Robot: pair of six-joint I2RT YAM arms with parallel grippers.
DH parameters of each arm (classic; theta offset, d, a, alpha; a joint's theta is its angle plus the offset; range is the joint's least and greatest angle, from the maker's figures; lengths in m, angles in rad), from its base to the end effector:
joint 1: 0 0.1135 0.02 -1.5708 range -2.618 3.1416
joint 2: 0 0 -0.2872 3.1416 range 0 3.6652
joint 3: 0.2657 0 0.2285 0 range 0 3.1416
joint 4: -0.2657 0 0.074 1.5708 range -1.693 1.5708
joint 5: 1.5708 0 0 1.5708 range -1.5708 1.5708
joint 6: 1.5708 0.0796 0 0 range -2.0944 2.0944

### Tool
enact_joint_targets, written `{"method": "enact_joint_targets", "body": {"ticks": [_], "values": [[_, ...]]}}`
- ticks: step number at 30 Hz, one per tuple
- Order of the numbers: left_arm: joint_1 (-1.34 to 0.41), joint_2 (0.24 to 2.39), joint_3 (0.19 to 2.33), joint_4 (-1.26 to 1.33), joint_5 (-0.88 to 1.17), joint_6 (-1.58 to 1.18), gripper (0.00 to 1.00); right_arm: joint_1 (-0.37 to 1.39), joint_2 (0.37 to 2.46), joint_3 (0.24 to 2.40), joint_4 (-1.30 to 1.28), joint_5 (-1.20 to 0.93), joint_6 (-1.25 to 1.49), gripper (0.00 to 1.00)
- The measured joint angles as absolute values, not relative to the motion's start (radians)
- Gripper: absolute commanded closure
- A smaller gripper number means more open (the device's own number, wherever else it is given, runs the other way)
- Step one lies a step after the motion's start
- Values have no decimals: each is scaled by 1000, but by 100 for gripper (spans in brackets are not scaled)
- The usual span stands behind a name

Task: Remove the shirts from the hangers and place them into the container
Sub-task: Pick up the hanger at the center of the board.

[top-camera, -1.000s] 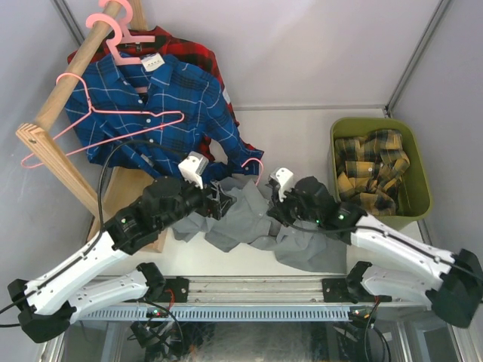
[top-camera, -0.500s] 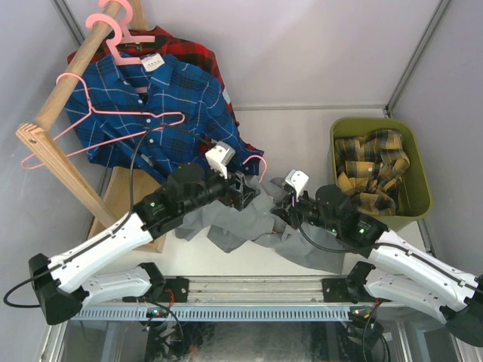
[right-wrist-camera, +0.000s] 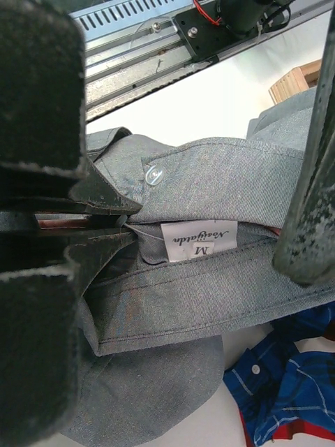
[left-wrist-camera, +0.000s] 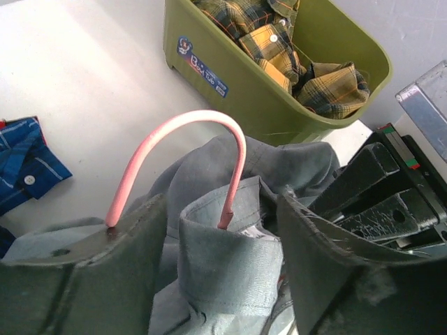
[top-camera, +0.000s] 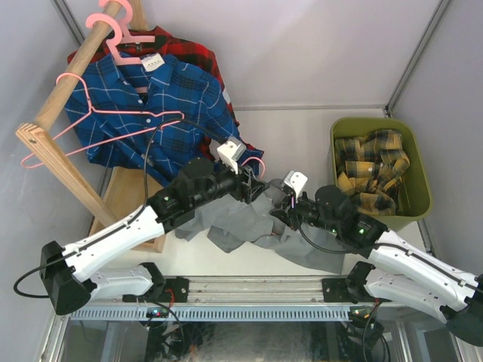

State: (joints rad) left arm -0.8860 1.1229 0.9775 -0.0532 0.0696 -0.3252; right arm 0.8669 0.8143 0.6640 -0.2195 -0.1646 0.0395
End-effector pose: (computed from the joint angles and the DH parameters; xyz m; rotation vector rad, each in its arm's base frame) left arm 0.1683 -0.2148 0.3695 0.5675 1.7782 -0.9231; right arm 0.1144 0.1549 0.2935 -0.9116 1.7940 0.7515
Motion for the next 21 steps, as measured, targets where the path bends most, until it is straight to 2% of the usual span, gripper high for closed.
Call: {"method": "enact_joint_targets", "body": {"ticks": [6, 13, 16, 18, 21], "values": [[-887, 1147, 997, -51, 75, -331, 63, 869, 814, 664, -220, -175, 40, 100], [-888, 1150, 1024, -49, 74, -334, 99, 874, 813, 664, -220, -197, 42, 98], [-887, 1151, 1025, -72, 54, -321, 100, 877, 800, 664, -225, -195, 47, 89], [-888, 1148, 1025, -77, 45, -321, 100, 879, 781, 664, -235, -184, 57, 75], [-889, 1126, 1025, -90, 28, -317, 100, 879, 757, 664, -236, -165, 81, 65]]}}
